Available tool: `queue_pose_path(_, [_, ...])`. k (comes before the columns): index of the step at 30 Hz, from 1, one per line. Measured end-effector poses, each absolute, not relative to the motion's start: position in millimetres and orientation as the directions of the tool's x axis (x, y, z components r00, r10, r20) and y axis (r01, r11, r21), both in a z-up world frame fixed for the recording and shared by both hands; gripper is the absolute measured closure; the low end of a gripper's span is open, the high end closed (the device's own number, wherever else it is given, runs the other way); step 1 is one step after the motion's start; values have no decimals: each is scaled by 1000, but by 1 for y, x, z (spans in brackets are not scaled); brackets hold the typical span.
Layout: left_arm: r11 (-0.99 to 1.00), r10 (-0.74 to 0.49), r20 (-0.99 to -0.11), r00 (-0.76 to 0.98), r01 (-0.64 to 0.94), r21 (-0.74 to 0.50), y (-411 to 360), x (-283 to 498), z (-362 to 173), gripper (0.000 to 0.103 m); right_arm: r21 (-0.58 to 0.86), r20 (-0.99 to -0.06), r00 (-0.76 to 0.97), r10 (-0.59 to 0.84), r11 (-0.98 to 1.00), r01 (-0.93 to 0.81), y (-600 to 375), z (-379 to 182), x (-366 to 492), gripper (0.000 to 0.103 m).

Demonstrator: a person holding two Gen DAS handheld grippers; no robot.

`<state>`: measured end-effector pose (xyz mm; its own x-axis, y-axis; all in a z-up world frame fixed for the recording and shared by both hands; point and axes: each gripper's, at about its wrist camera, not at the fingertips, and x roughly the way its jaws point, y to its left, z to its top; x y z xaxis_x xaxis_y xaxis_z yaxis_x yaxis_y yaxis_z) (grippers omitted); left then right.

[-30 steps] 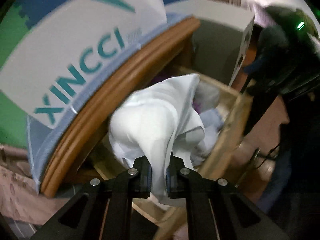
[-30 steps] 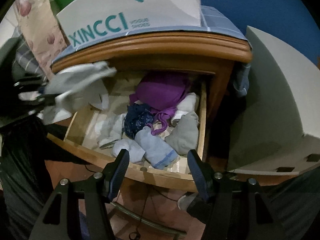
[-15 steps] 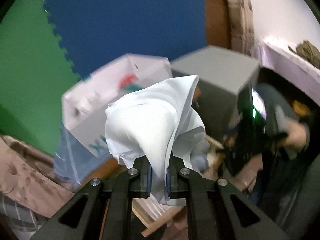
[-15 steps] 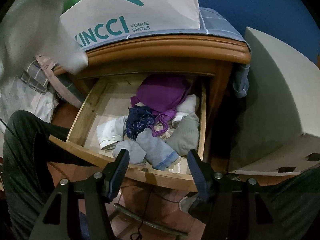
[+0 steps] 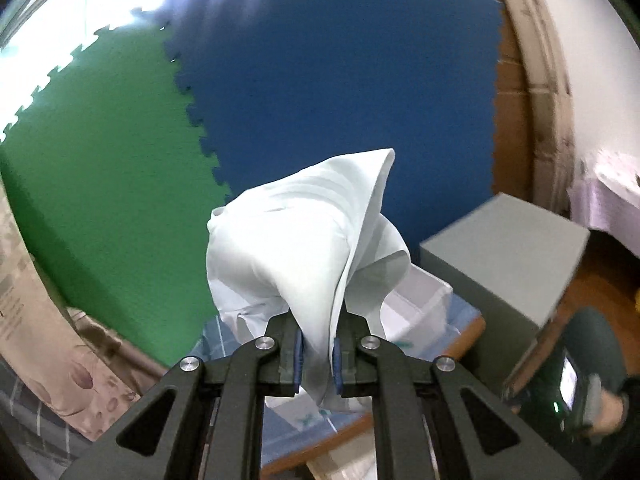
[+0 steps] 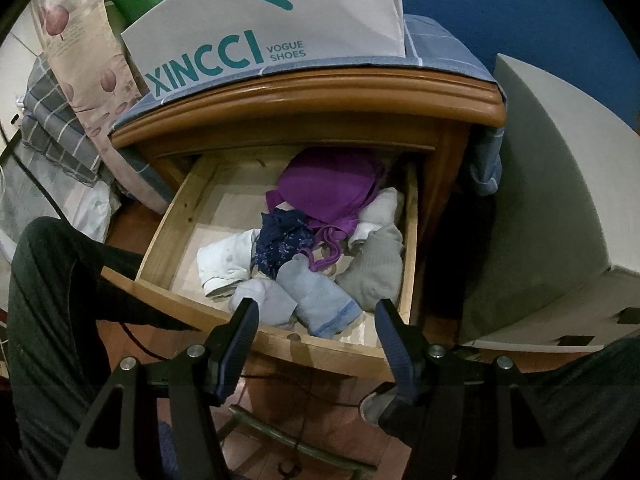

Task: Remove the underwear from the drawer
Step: 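Lift the white underwear out and carry it over the box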

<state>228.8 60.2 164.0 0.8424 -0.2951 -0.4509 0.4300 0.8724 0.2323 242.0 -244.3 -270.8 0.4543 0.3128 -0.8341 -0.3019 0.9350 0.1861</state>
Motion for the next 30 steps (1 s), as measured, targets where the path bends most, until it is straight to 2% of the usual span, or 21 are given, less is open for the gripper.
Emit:
queue_pose_path(6, [906,-253,-482,839,381,186,47,284,163,93,215,-825,454,336,930,-297,-249,-271,243,41])
queue_pose_path(18, [945,-127,-670,732,294,142,16,383,98,93,304,-805,443,394,916,-261,-265,-275,245,41])
queue_pose_path(30, [973,-81,-765,639,216,77,13,424,59,93,364,-797,420,433,901,-238,-272,-283,249,41])
